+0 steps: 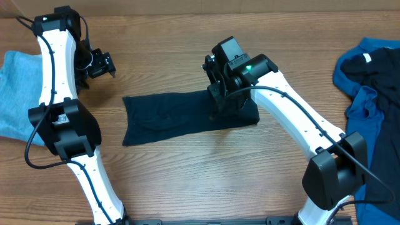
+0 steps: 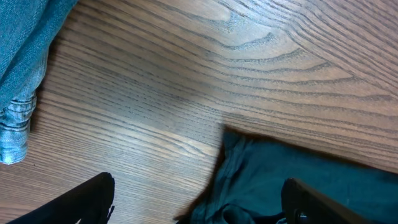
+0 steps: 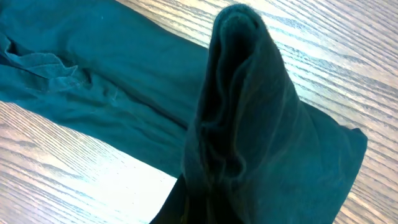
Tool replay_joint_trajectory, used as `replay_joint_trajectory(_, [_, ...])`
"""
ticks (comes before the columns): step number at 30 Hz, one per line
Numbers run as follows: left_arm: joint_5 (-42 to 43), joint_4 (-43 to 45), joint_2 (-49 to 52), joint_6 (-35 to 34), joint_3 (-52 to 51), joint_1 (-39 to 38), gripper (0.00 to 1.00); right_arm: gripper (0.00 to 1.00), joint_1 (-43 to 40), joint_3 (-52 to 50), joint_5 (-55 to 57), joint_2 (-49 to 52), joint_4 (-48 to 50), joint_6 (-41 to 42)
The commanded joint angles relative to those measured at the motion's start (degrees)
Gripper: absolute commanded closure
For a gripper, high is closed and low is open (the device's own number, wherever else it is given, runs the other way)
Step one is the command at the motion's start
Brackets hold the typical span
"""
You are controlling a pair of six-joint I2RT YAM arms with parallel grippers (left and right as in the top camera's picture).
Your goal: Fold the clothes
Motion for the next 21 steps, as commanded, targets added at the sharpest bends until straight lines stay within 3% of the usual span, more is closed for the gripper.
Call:
replay_joint_trajectory(1, [-0.15, -0.15, -0.37, -0.55, 1.11, 0.00, 0.11, 0.96, -0.02, -0.26, -0.15, -0.39, 0.48, -0.42])
replay_joint_trajectory(8, [-0.15, -0.13, -0.35, -0.55, 1.11, 0.00, 0.11, 0.96, 0.02, -0.26, -3.61, 7.61, 2.27, -0.44])
replay_joint_trajectory(18, [-0.17, 0.11, -0.37, -0.52, 1.11, 0.00, 0.11, 0.96, 3.48, -0.26, -9.57, 8.70, 5.92, -0.42])
replay_joint_trajectory(19, [-0.17, -0.07, -0.37, -0.52, 1.11, 0.00, 0.11, 0.83, 3.67, -0.26, -9.55, 8.70, 5.79, -0.42])
replay_joint_trajectory(20, [-0.17, -0.11, -0.37, -0.52, 1.11, 0.00, 0.11, 0.53, 3.67, -0.26, -9.55, 8.70, 5.75, -0.42])
replay_joint_trajectory(21, [-0.17, -0.09, -0.37, -0.52, 1.11, 0.00, 0.11, 0.38, 3.67, -0.26, -9.55, 8.70, 5.75, -0.42])
